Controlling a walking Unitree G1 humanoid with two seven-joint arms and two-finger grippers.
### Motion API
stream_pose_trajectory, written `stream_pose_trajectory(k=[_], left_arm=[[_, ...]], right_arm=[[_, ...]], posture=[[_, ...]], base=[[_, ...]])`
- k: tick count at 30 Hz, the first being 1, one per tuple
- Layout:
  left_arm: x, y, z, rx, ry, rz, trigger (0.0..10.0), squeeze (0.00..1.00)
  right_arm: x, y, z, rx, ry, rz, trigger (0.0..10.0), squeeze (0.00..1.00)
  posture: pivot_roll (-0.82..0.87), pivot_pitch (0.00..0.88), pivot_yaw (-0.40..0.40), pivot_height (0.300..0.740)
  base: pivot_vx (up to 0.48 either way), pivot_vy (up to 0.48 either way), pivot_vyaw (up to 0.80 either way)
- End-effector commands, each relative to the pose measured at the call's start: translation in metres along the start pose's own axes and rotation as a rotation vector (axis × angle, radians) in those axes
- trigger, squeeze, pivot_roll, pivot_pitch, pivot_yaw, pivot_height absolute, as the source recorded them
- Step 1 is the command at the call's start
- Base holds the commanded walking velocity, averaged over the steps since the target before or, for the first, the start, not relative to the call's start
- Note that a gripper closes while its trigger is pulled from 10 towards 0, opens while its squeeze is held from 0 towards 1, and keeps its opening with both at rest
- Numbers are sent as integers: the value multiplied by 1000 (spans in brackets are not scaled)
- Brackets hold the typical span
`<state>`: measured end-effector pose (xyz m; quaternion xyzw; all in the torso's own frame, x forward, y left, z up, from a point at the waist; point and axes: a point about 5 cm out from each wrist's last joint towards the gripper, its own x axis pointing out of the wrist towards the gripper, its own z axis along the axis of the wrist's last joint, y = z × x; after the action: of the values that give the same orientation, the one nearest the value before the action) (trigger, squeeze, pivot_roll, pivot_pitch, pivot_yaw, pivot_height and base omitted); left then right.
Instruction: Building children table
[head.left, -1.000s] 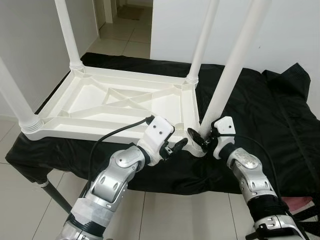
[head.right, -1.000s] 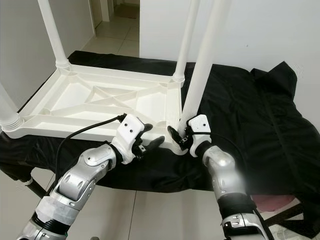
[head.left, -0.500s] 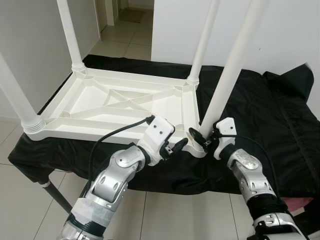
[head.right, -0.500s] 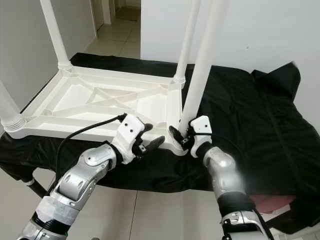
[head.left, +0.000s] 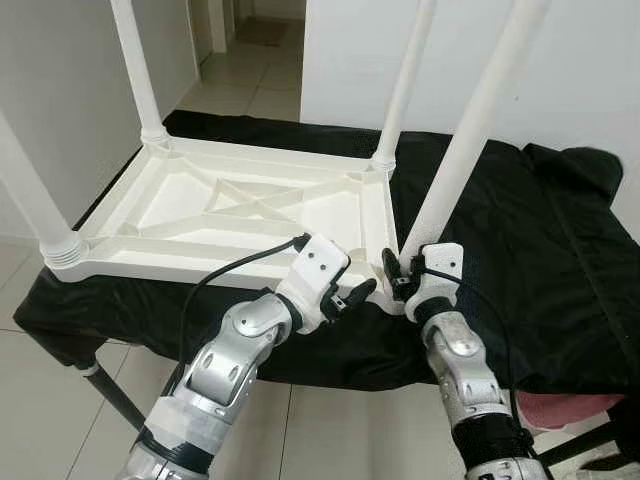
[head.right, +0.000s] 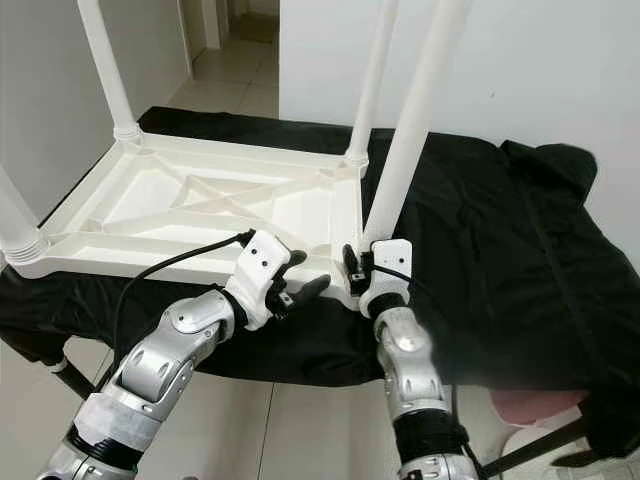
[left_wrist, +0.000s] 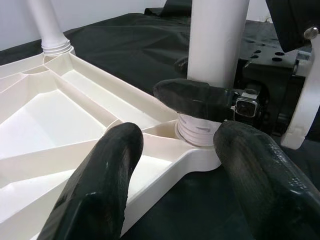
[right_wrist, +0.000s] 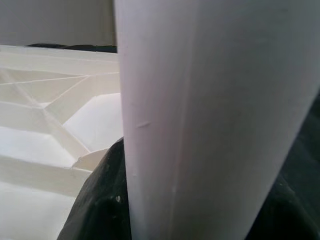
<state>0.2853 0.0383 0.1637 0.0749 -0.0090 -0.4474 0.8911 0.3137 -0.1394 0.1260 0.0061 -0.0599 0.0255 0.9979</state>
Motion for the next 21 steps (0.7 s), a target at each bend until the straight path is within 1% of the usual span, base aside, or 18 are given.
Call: stream_pose_trajectory(k=[1,2,4,5,6,7,8,11,13,16,17,21], left_arm=[[0,4,-2,-4,3,32,10000,0],[0,4,-2,-4,3,32,10000,0],[0,6,-2,-7,0,50,10000,0],[0,6,-2,-7,0,50,10000,0],[0,7,-2,-10,-1,55,10000,0],[0,7,-2,-11,-2,58,10000,0],[0,7,-2,-11,-2,59,10000,0],[-1,7,-2,-9,-3,59,10000,0],[-2,8,-2,-8,-3,56,10000,0],[-3,8,-2,-3,-1,54,10000,0],[-4,9,-2,-8,-3,53,10000,0],[-5,8,-3,-11,-7,45,10000,0]], right_arm=[[-4,-2,-10,30,59,-106,10000,0],[-4,-2,-10,30,59,-106,10000,0],[-7,8,-11,69,61,-173,10000,0],[-7,8,-11,69,61,-173,10000,0],[-9,15,-11,92,65,-170,10000,0],[-10,23,-10,98,61,-136,10000,0],[-11,26,-8,98,58,-113,10000,0],[-13,26,-6,79,57,-110,10000,0],[-14,24,-7,77,67,-129,10000,0],[-14,24,-8,88,68,-131,10000,0],[-14,24,-8,97,67,-129,10000,1000],[-15,22,-5,85,46,-120,10000,1000]], posture=[[40,0,-58,740],[40,0,-58,740],[47,0,-59,740],[47,0,-59,740],[47,0,-59,740],[47,0,-58,740],[46,0,-56,740],[45,0,-56,740],[47,0,-56,740],[45,0,-56,740],[47,0,-60,740],[45,0,-59,740]], base=[[0,0,0],[0,0,0],[0,0,0],[0,0,0],[0,0,0],[0,0,0],[0,0,0],[0,0,0],[0,0,0],[0,0,0],[0,0,0],[0,0,0]])
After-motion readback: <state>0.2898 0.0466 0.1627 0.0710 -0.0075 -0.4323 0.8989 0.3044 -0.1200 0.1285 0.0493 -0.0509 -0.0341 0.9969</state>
